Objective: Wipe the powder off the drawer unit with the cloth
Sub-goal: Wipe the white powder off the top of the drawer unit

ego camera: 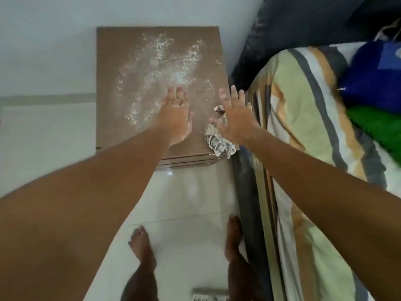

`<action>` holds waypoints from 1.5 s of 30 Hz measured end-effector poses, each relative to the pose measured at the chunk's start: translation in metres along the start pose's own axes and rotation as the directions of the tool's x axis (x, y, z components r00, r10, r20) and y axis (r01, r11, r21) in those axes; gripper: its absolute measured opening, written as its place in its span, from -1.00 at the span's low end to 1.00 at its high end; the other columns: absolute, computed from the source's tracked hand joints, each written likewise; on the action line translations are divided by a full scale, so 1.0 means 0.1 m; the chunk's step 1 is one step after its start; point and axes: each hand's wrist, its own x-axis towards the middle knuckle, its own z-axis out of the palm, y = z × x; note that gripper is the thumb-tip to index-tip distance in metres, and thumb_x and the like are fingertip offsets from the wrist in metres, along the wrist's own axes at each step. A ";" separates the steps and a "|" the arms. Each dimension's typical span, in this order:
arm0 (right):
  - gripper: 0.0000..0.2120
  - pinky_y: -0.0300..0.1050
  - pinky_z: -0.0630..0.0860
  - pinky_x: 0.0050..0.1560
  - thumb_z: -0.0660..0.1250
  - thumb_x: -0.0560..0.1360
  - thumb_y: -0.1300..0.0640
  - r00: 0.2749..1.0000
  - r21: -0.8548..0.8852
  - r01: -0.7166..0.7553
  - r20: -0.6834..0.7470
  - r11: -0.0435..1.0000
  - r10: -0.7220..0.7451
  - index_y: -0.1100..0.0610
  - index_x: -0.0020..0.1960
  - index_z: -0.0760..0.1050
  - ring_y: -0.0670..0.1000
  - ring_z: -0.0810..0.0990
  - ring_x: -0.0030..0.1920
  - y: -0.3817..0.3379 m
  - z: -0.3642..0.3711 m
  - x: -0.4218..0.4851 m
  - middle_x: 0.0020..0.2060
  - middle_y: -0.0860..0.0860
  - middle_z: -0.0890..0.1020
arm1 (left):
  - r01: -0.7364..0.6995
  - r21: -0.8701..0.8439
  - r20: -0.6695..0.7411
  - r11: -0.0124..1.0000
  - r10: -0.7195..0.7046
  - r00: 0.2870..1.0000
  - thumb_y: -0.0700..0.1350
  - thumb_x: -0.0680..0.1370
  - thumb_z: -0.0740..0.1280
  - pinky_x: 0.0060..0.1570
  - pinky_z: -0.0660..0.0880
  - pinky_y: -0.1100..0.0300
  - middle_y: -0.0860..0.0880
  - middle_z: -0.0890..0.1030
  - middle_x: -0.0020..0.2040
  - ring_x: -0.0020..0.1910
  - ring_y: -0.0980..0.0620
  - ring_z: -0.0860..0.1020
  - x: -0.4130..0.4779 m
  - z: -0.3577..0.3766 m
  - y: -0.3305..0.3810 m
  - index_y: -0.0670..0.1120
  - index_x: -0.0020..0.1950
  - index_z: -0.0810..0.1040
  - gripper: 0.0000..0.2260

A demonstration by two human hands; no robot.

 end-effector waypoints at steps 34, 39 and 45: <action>-0.59 -0.01 0.45 0.41 0.40 0.54 0.20 0.906 0.328 0.018 -0.405 0.945 0.124 0.21 0.37 0.48 0.10 0.51 0.35 0.26 -0.16 3.36 0.31 0.13 0.55 | -0.130 0.079 -0.249 0.988 0.146 0.957 0.00 0.70 -0.02 0.58 0.13 -0.07 -0.24 0.13 0.61 0.63 -0.14 0.04 1.19 1.07 -0.60 -0.27 0.58 0.18 -0.49; -0.47 0.13 0.27 0.50 0.21 0.62 -0.16 0.950 0.144 -0.163 -0.244 0.976 0.195 0.09 0.49 0.30 0.25 0.26 0.48 0.17 0.04 3.66 0.46 0.23 0.29 | -0.148 0.089 -0.268 0.985 0.167 0.949 0.00 0.70 -0.04 0.56 0.18 -0.09 -0.26 0.17 0.59 0.62 -0.15 0.07 1.19 1.08 -0.60 -0.29 0.55 0.24 -0.49; -0.33 0.20 -0.07 0.61 -0.01 0.65 -0.29 0.959 0.038 -0.176 -0.217 0.984 0.180 0.07 0.63 0.06 0.33 -0.07 0.61 0.13 0.15 3.59 0.61 0.27 -0.02 | -0.134 0.111 -0.272 0.985 0.160 0.949 0.01 0.70 -0.02 0.57 0.15 -0.07 -0.24 0.16 0.60 0.63 -0.13 0.07 1.19 1.11 -0.61 -0.27 0.57 0.22 -0.49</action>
